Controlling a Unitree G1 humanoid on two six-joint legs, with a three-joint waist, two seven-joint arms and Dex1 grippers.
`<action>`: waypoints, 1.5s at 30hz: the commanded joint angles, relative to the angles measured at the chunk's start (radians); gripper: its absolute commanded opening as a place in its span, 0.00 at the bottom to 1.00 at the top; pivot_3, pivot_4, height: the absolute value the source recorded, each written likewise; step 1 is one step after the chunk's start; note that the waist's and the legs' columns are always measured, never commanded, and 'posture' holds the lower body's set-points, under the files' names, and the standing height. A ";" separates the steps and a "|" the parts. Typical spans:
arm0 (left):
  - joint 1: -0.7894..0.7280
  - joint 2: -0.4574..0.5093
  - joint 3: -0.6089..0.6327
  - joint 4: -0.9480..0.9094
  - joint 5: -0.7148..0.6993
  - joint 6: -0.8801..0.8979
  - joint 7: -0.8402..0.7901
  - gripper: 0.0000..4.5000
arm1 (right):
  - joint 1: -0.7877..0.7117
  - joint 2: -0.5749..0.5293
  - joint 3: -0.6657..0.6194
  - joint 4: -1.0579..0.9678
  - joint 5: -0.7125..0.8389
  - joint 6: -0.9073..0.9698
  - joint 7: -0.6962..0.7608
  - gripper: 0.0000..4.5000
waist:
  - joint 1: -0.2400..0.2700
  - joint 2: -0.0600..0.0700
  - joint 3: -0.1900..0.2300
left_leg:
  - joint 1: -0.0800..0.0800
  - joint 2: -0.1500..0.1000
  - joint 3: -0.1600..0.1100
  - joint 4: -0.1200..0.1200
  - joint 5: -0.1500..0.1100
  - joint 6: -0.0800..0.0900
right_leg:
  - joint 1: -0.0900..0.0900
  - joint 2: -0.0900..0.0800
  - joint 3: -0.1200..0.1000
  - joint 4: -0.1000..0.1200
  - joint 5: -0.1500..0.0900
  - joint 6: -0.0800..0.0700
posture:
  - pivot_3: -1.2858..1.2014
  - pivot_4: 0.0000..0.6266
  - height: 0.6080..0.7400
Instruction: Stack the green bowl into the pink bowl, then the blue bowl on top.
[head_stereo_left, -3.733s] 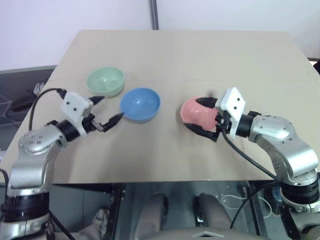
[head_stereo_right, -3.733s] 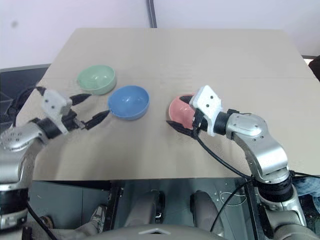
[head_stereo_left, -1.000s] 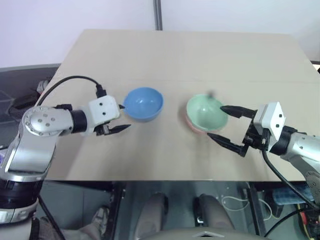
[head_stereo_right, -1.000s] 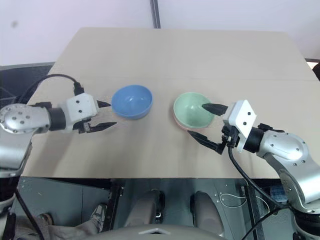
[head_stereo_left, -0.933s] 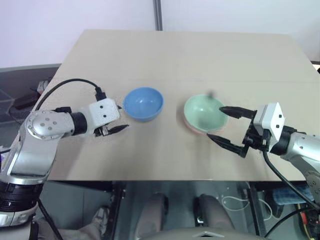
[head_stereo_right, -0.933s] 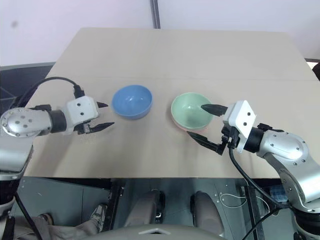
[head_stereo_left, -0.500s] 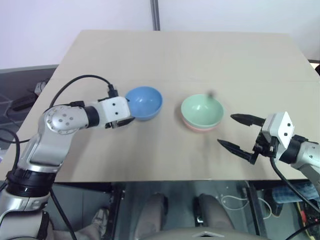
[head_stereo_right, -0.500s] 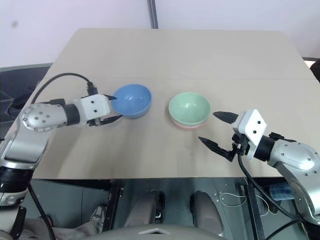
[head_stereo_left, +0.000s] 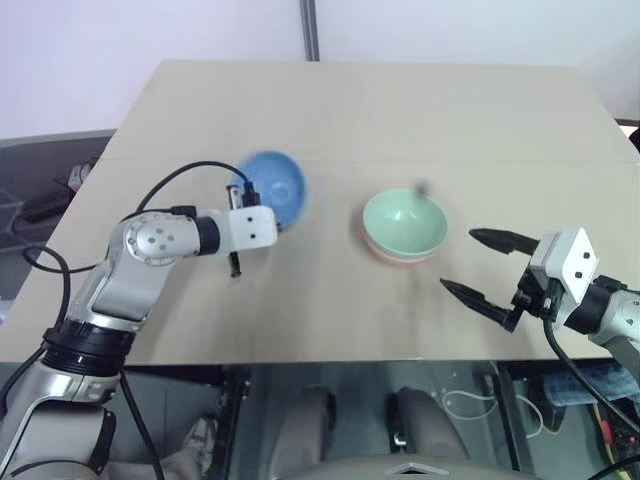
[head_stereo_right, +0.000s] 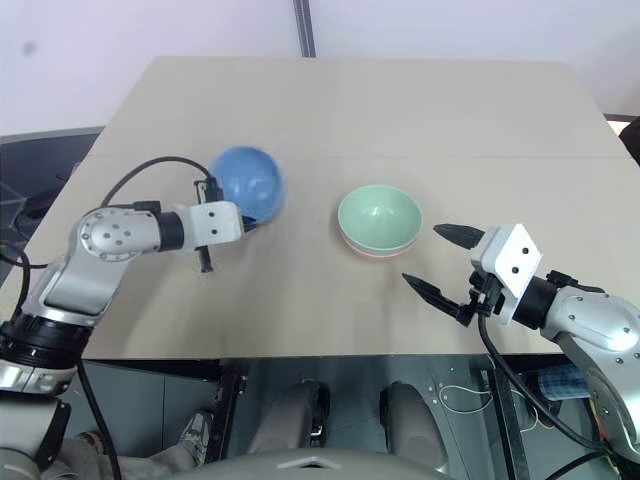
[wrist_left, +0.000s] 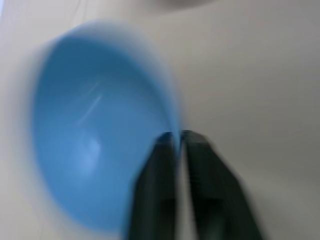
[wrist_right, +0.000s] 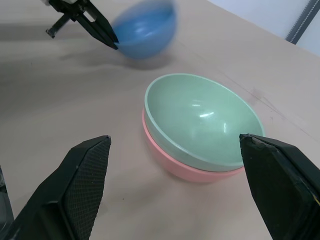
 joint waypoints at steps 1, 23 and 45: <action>-0.014 0.003 0.022 -0.019 0.001 -0.022 0.007 0.01 | -0.001 -0.007 -0.025 -0.041 0.015 -0.012 -0.009 1.00 | 0.000 0.000 0.000 | 0.000 0.000 0.000 0.000 0.000 0.000 | 0.000 0.000 0.000 0.000 0.000 0.000 | 0.52 0.24 1.00; -0.064 -0.006 0.037 -0.064 -0.065 -0.027 -0.045 0.01 | -0.037 0.009 -0.014 -0.035 0.030 -0.016 -0.052 1.00 | 0.000 0.000 0.000 | 0.000 0.000 0.000 0.000 0.000 0.000 | 0.000 0.000 0.000 0.000 0.000 0.000 | 0.52 0.24 1.00; -0.100 -0.027 0.021 -0.029 -0.068 -0.051 -0.069 0.01 | -0.111 0.059 -0.016 -0.053 0.077 -0.045 -0.111 1.00 | -0.001 0.000 0.000 | 0.000 0.000 0.000 0.000 0.000 0.000 | 0.000 0.000 -0.001 0.000 0.000 0.000 | 0.52 0.24 1.00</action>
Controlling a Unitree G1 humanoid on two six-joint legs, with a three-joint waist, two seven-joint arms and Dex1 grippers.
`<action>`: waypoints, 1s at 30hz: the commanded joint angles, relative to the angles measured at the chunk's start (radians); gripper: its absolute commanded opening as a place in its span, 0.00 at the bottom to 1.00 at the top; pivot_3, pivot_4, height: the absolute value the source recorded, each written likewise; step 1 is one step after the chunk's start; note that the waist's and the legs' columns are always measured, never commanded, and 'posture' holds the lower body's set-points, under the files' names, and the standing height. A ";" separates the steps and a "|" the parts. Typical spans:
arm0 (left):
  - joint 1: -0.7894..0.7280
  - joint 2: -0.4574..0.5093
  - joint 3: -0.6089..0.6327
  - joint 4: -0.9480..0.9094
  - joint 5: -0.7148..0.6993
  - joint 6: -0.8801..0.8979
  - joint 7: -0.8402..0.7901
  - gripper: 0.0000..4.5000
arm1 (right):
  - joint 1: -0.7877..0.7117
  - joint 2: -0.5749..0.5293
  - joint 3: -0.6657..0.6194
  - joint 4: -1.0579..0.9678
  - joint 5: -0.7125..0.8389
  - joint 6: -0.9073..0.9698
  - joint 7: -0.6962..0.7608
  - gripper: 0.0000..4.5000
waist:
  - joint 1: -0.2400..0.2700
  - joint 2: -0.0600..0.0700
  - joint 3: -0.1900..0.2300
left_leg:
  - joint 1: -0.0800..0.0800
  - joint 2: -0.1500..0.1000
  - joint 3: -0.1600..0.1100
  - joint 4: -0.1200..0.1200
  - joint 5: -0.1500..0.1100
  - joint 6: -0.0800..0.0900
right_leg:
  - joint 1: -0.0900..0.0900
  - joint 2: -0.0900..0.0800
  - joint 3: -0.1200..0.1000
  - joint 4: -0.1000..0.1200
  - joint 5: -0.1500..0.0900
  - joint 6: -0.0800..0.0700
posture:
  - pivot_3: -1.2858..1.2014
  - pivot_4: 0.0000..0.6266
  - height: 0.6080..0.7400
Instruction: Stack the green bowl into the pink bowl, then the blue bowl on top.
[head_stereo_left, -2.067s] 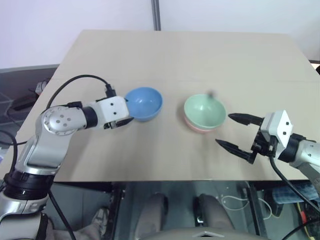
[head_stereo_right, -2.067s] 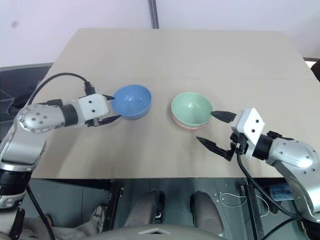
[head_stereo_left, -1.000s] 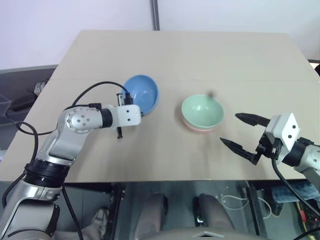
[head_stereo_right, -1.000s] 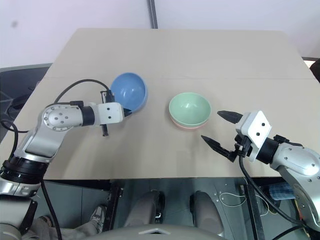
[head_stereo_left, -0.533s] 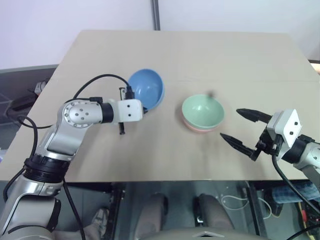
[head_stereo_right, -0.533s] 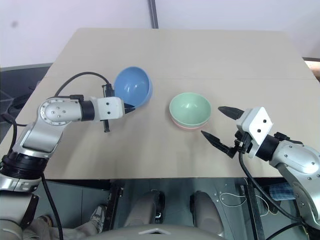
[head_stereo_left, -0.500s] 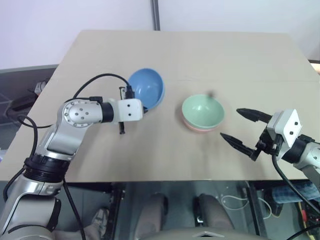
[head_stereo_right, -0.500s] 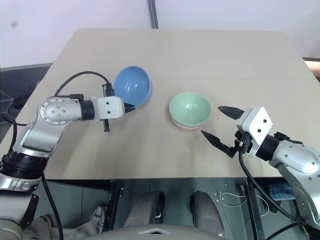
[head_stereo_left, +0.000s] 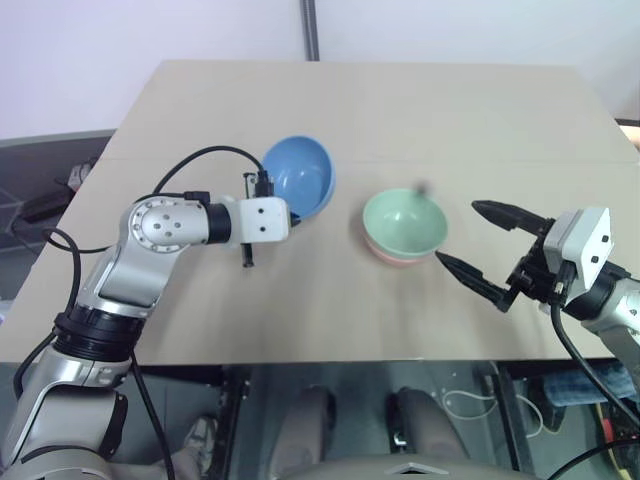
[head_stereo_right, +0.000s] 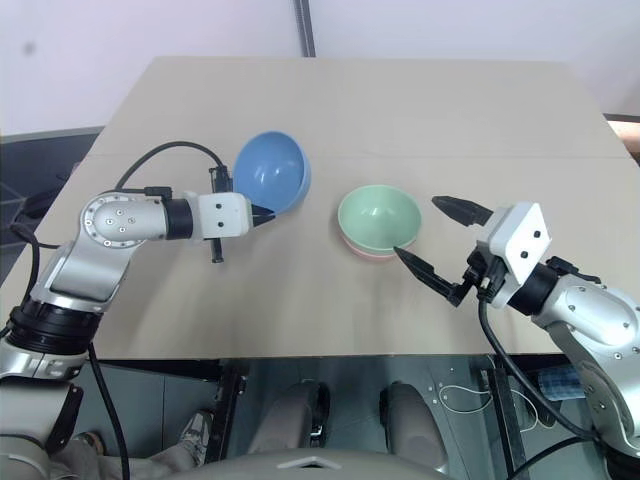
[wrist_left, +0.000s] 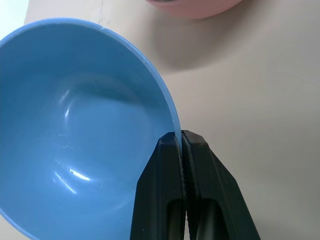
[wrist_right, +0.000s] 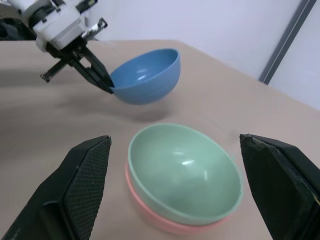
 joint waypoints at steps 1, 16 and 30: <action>-0.020 0.004 0.024 -0.021 -0.012 -0.011 -0.002 0.01 | -0.021 0.005 -0.015 -0.019 0.016 -0.025 -0.009 1.00 | 0.000 0.000 0.000 | 0.000 0.000 0.000 0.000 0.000 0.000 | 0.000 0.000 0.000 0.000 0.000 0.000 | 0.52 0.24 1.00; -0.225 -0.093 -0.067 -0.021 -0.156 -0.068 -0.239 0.01 | 0.109 -0.019 -0.090 -0.033 -0.016 -0.039 0.006 1.00 | 0.009 0.000 0.000 | -0.001 -0.001 0.000 0.001 0.000 0.000 | 0.000 0.000 -0.001 0.000 0.000 0.000 | 0.52 0.24 1.00; -0.492 -0.390 -0.166 0.333 -0.174 -0.278 -0.344 0.60 | 0.237 0.018 -0.123 -0.150 -0.033 -0.032 -0.079 1.00 | -0.005 0.000 0.000 | 0.000 -0.001 0.000 0.001 0.000 0.000 | 0.000 0.001 0.001 0.000 0.000 0.000 | 0.52 0.24 1.00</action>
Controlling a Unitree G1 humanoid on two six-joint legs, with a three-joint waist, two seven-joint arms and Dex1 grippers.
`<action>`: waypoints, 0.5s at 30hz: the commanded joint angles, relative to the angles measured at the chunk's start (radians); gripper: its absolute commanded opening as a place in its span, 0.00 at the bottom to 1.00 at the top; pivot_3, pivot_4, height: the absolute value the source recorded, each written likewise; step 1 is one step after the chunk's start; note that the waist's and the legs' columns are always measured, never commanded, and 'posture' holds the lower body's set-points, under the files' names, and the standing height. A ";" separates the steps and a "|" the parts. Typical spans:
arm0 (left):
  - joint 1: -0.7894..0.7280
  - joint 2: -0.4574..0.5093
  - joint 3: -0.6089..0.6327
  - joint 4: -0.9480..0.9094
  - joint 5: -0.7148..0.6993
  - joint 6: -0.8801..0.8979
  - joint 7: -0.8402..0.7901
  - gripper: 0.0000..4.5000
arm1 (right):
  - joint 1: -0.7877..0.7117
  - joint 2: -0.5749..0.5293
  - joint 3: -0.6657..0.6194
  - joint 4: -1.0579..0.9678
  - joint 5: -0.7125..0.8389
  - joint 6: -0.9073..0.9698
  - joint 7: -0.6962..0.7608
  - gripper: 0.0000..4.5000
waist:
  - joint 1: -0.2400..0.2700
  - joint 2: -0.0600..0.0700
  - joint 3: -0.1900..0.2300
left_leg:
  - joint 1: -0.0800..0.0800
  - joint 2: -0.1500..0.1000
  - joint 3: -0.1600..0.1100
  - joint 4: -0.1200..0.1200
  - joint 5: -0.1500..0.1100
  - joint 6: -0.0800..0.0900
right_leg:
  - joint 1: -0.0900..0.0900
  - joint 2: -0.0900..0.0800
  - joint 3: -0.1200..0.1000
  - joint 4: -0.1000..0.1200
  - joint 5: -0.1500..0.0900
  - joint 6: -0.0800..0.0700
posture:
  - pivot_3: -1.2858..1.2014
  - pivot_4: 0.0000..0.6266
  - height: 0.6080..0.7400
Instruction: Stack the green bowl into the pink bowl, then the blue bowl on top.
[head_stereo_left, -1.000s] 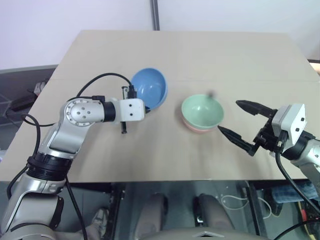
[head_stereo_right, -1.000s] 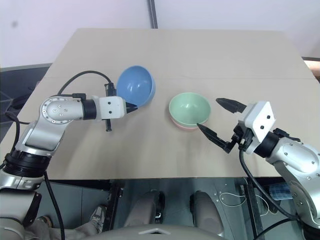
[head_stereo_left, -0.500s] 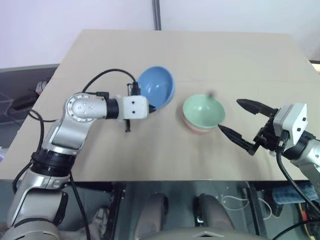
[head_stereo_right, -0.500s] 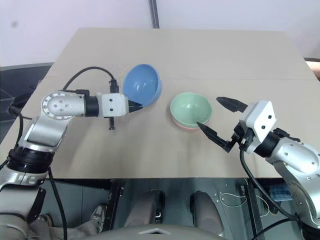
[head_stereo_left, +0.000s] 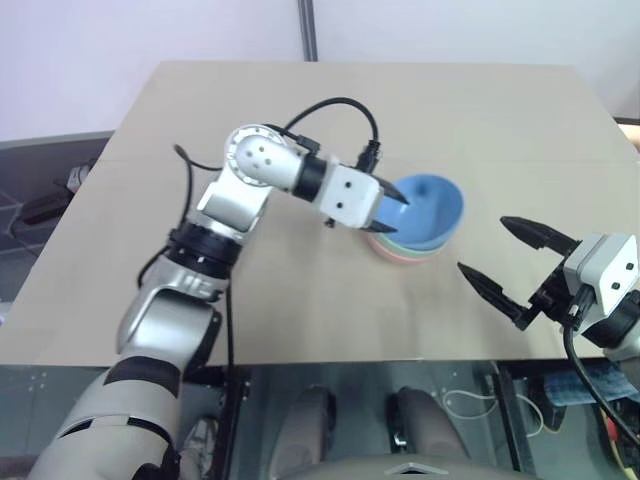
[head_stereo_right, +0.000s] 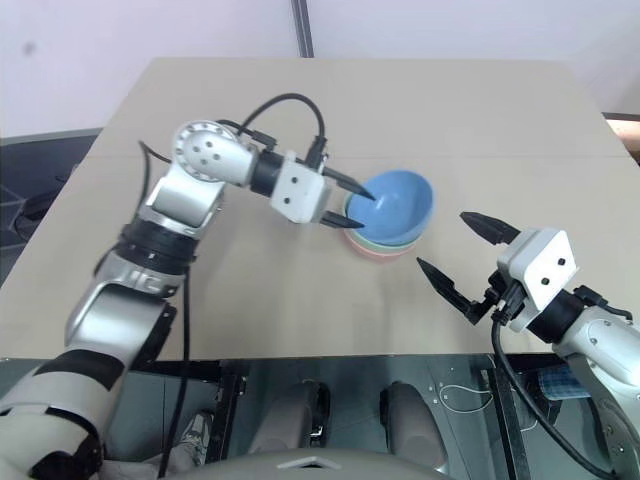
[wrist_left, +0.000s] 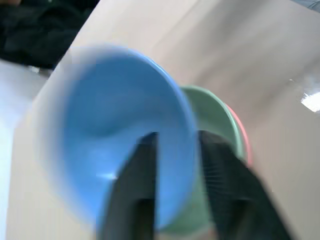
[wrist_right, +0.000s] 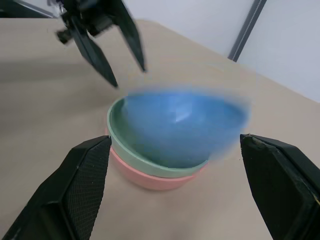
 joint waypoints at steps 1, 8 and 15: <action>0.004 0.018 0.051 -0.045 -0.065 0.091 -0.002 0.60 | 0.014 0.007 -0.014 -0.049 0.002 -0.011 -0.019 1.00 | -0.004 0.000 0.000 | 0.000 0.000 0.000 0.000 0.000 0.000 | 0.000 0.000 0.000 0.000 0.000 0.000 | 0.52 0.24 1.00; 0.174 0.207 0.292 -0.319 -0.324 0.659 0.099 0.60 | -0.047 -0.014 0.026 0.000 0.022 -0.006 0.009 1.00 | -0.022 0.001 0.000 | 0.001 0.002 0.000 0.000 0.000 0.000 | 0.000 0.001 0.001 0.001 0.000 0.000 | 0.52 0.24 1.00; 0.473 0.231 0.560 -0.560 -0.501 0.864 0.326 0.60 | -0.175 -0.033 0.068 0.140 0.056 -0.006 0.079 1.00 | -0.010 0.000 0.000 | 0.001 0.002 -0.002 0.000 0.000 0.000 | 0.001 -0.002 0.002 0.000 0.000 0.000 | 0.52 0.24 1.00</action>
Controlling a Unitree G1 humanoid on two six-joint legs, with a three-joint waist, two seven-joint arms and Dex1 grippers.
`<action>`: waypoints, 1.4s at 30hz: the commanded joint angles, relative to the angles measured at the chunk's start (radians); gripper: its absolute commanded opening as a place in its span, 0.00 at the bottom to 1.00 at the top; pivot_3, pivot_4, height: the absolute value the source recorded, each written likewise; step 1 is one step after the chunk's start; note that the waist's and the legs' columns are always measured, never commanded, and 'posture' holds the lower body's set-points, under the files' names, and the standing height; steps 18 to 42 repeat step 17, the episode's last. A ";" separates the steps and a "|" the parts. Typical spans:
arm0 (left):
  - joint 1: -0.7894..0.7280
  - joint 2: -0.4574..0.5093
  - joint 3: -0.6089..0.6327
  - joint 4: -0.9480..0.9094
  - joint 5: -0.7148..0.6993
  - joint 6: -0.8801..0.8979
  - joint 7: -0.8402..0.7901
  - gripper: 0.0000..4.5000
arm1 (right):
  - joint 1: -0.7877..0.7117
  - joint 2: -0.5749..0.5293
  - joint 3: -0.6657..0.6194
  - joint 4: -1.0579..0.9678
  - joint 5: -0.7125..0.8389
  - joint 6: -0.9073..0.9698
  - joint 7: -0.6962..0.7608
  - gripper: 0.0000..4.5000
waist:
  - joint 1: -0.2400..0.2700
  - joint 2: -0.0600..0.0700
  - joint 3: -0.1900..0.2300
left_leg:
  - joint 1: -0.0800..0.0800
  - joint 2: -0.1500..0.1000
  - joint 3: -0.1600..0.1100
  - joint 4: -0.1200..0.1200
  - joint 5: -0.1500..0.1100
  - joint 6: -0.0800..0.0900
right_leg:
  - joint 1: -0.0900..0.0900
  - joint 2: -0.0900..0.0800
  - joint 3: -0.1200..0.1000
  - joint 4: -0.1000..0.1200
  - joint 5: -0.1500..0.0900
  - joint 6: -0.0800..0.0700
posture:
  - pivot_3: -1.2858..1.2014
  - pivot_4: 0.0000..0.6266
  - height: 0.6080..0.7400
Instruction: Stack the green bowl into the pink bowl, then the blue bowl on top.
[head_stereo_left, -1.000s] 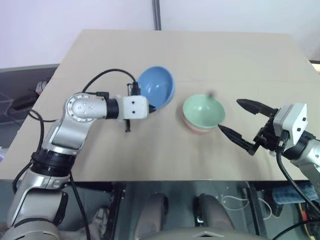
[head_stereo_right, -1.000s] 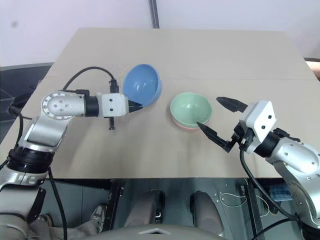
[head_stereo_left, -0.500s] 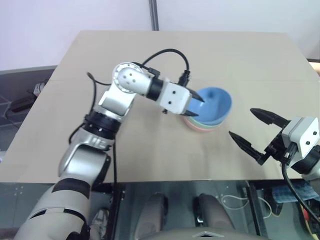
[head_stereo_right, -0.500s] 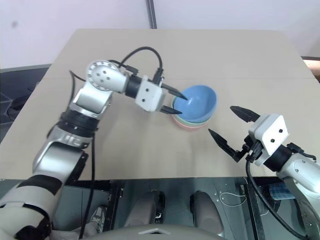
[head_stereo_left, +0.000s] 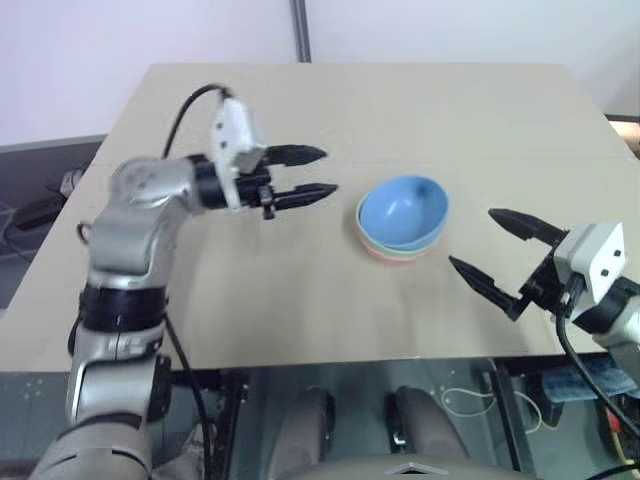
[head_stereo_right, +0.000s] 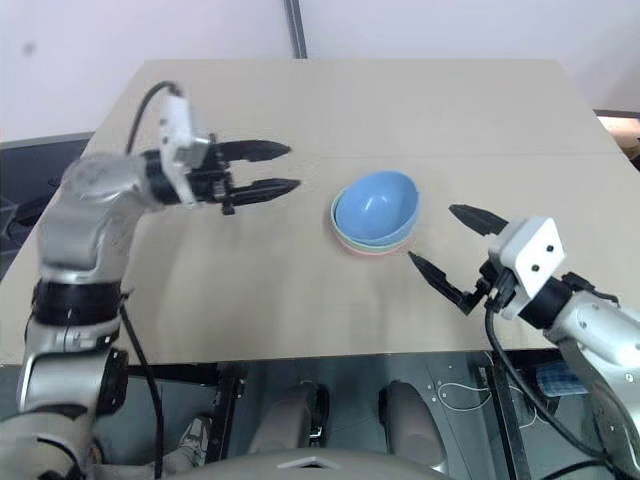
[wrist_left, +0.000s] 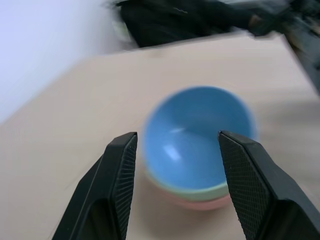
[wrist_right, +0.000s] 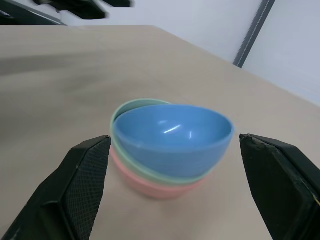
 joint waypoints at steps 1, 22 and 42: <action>0.104 0.025 0.121 -0.153 -0.122 0.087 0.051 0.72 | -0.059 -0.013 -0.002 0.056 0.059 -0.005 0.055 1.00 | 0.008 0.000 0.000 | 0.000 0.000 0.000 0.000 0.000 0.000 | 0.000 0.000 0.000 0.000 0.000 0.000 | 0.52 0.24 1.00; 0.609 0.050 0.285 -0.279 -0.091 -0.087 0.138 0.99 | 0.094 -0.175 -0.247 0.266 0.028 -0.021 0.245 1.00 | 0.025 0.000 -0.001 | 0.003 0.000 0.001 -0.001 0.000 0.000 | 0.003 -0.005 0.001 -0.001 0.000 0.000 | 0.52 0.24 1.00; 0.609 0.050 0.285 -0.279 -0.091 -0.087 0.138 0.99 | 0.094 -0.175 -0.247 0.266 0.028 -0.021 0.245 1.00 | 0.025 0.000 -0.001 | 0.003 0.000 0.001 -0.001 0.000 0.000 | 0.003 -0.005 0.001 -0.001 0.000 0.000 | 0.52 0.24 1.00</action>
